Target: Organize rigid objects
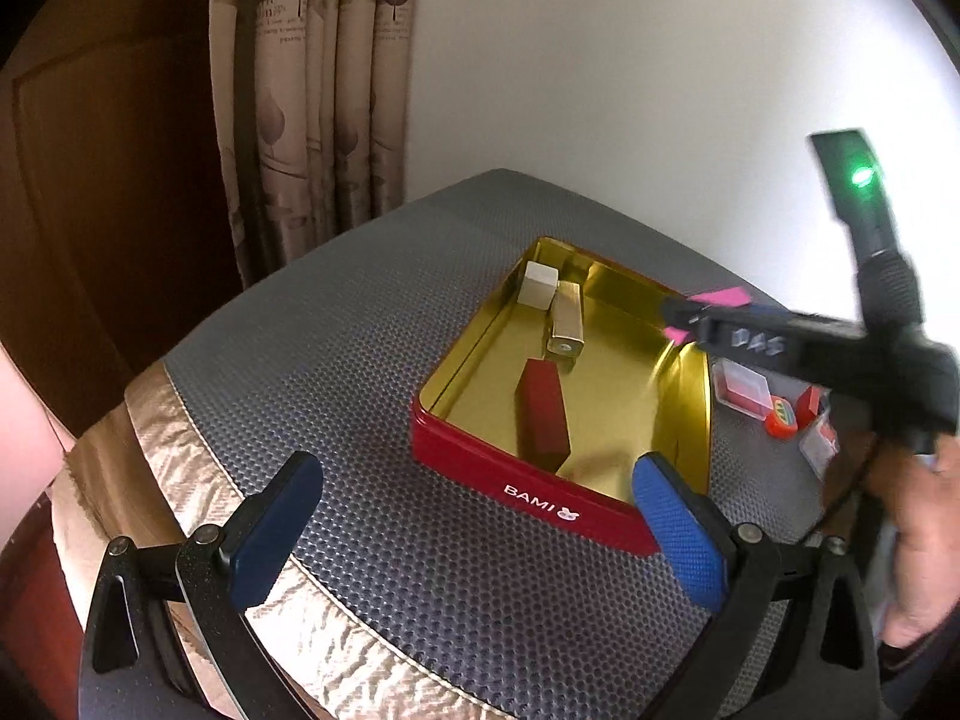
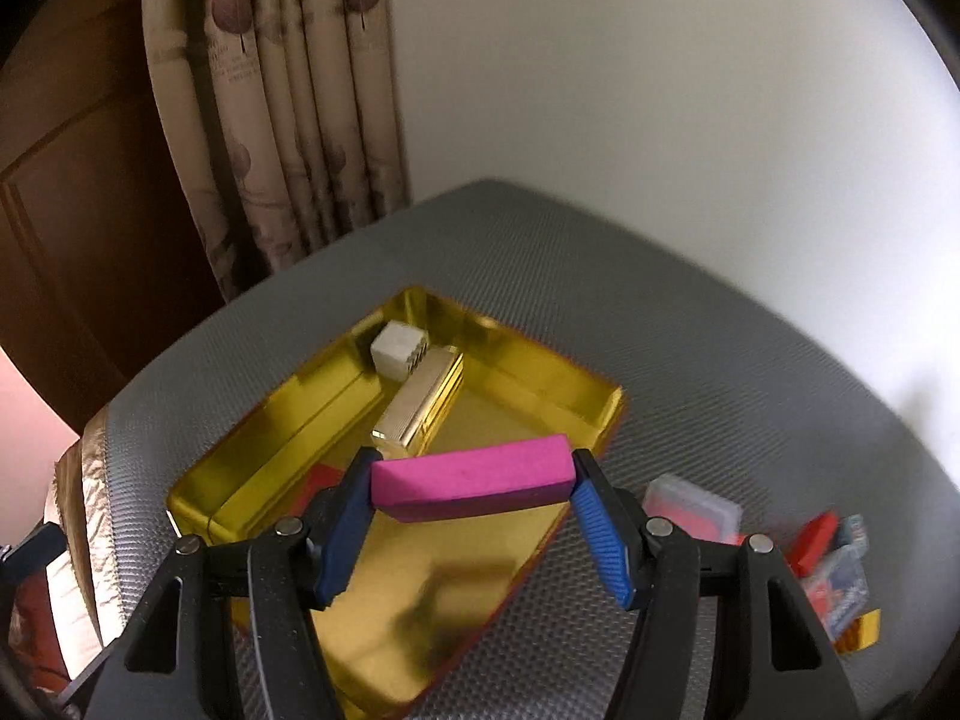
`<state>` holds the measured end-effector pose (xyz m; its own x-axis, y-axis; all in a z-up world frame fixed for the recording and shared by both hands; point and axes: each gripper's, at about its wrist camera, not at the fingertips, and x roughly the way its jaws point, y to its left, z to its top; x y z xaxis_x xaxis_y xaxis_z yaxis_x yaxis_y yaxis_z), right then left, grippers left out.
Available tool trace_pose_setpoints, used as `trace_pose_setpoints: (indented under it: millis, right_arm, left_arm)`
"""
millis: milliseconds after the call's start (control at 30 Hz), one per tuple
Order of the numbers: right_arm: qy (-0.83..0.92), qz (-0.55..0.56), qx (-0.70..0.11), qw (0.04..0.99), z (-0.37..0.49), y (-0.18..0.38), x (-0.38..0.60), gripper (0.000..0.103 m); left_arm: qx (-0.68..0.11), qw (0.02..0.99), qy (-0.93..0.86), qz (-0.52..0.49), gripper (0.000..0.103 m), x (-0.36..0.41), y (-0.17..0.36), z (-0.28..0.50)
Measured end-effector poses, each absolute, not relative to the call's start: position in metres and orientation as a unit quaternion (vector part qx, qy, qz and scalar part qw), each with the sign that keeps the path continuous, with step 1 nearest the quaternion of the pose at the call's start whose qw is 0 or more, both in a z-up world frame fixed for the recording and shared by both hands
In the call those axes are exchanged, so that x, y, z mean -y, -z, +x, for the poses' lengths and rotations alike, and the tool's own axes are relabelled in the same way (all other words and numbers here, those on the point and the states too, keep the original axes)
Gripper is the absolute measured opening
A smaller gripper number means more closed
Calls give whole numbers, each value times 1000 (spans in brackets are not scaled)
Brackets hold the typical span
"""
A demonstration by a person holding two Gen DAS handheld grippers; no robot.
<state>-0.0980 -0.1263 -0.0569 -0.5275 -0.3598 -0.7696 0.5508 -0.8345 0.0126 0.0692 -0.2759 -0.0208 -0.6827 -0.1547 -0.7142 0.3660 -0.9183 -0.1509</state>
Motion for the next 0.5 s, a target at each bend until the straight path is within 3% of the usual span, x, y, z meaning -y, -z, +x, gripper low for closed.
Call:
trace_pose_setpoints:
  millis: [300,500]
  right_arm:
    - [823,428,-178,329,-81,93,148,64]
    - [803,456,-177,340,-79,114,153,65]
  left_arm:
    - [-145,142,903,380,103,275,23,66]
    - [-142,141,902,383,103,273,25,64]
